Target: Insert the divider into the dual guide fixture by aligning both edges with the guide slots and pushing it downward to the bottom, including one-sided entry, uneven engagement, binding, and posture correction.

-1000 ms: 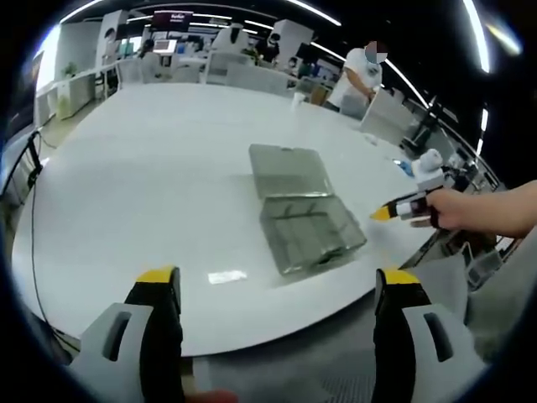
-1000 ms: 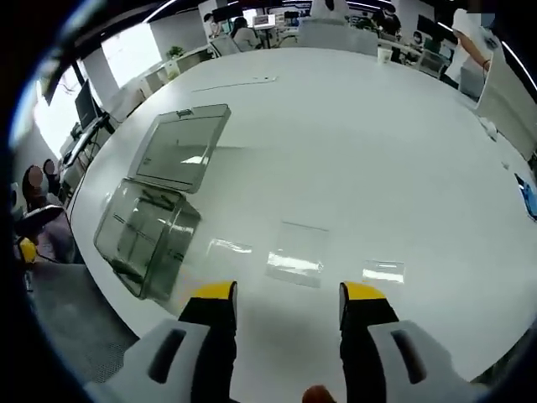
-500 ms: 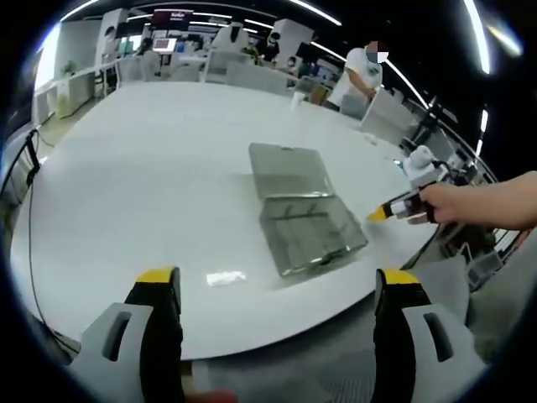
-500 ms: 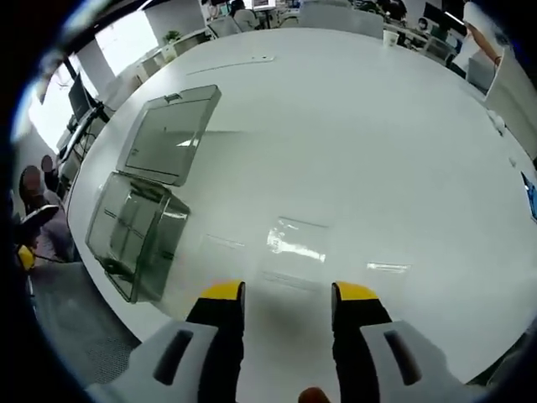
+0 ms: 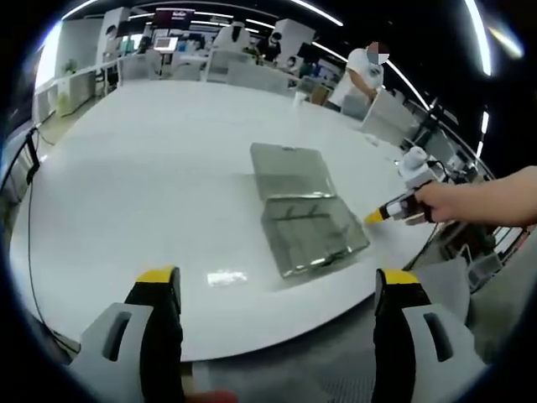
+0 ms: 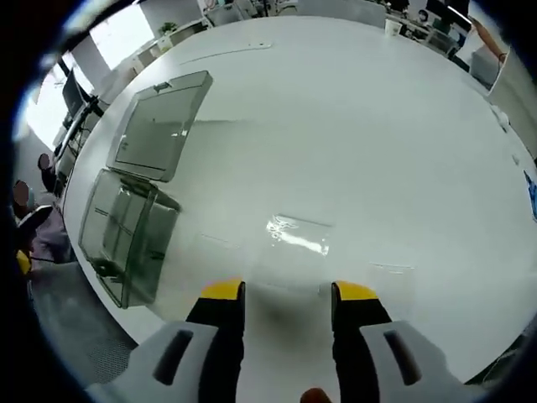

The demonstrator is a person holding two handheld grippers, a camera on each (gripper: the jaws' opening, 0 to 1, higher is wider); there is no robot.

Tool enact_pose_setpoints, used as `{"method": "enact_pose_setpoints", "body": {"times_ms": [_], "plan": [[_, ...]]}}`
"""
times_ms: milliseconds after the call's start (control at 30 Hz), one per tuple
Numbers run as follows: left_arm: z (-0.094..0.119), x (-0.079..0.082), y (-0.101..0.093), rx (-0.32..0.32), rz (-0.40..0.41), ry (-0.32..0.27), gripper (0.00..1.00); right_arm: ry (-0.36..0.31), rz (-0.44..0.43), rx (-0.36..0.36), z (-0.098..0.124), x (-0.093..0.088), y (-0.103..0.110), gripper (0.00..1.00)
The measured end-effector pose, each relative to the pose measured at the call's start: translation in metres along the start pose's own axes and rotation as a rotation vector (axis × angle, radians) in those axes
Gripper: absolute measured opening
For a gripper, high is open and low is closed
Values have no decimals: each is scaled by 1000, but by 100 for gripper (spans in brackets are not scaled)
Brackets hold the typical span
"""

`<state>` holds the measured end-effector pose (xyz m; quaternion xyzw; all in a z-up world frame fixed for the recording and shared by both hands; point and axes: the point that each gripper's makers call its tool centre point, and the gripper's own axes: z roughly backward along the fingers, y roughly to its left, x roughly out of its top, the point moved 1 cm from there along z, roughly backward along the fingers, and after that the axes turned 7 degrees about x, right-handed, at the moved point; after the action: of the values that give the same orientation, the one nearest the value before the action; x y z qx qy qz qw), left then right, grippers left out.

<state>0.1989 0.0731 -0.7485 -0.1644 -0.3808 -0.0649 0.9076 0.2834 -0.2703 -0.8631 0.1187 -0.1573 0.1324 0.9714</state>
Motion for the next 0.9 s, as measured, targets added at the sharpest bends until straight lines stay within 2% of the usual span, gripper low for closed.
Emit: {"method": "enact_pose_setpoints", "body": {"times_ms": [267,633,900], "plan": [[-2,-1,0,0,2,4,94,9,-18,-19,-5,5,-7,35],[-3,0,-1,-4,3,3,94,53,-14,-81,-2,5,-1,35],[-2,0,-1,-2,9,-1,94,78,-13,-82,-5,6,-5,33]]}}
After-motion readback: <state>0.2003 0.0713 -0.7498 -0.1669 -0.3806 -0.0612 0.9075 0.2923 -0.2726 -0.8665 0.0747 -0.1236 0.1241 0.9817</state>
